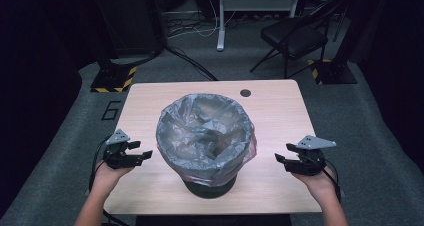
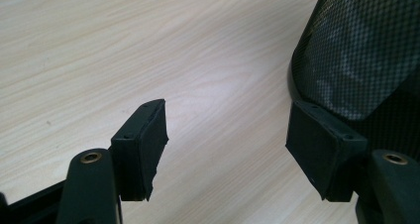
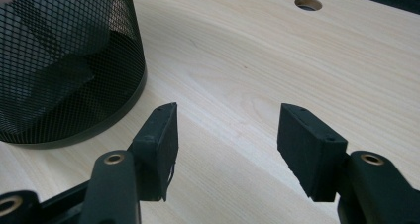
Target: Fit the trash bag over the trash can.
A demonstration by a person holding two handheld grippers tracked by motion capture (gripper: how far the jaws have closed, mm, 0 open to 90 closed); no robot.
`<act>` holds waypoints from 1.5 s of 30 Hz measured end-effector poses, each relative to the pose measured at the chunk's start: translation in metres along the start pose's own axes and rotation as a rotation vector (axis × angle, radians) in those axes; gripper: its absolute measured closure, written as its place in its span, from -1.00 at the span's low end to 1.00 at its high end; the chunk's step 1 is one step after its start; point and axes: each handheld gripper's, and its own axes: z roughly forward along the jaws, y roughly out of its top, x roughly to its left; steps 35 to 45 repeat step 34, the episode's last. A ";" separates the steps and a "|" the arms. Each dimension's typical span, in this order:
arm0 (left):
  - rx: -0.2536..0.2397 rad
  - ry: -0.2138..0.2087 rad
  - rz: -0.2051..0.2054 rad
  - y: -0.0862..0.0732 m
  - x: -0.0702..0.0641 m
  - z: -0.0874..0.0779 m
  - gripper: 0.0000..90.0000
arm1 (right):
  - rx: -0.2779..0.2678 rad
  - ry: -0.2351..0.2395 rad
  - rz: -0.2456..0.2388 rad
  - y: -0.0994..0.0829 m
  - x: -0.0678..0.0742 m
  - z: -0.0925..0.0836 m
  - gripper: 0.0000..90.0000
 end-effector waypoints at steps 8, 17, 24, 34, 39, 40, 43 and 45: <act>-0.006 -0.010 -0.024 -0.014 0.002 0.010 -0.30 | 0.006 -0.012 0.001 -0.008 0.000 0.008 -0.12; 0.020 -0.017 -0.032 -0.029 0.004 0.020 -0.30 | 0.025 -0.031 0.027 -0.022 -0.006 0.016 -0.14; 0.019 -0.035 -0.043 -0.039 0.011 0.023 -0.32 | 0.039 -0.054 0.059 -0.034 -0.015 0.021 -0.18; 0.069 -0.034 -0.042 -0.048 0.018 0.033 -0.32 | 0.050 -0.059 0.072 -0.040 -0.021 0.027 -0.27; 0.069 -0.034 -0.042 -0.048 0.018 0.033 -0.32 | 0.050 -0.059 0.072 -0.040 -0.021 0.027 -0.27; 0.069 -0.034 -0.042 -0.048 0.018 0.033 -0.32 | 0.050 -0.059 0.072 -0.040 -0.021 0.027 -0.27; 0.069 -0.034 -0.042 -0.048 0.018 0.033 -0.32 | 0.050 -0.059 0.072 -0.040 -0.021 0.027 -0.27; 0.069 -0.034 -0.042 -0.048 0.018 0.033 -0.32 | 0.050 -0.059 0.072 -0.040 -0.021 0.027 -0.27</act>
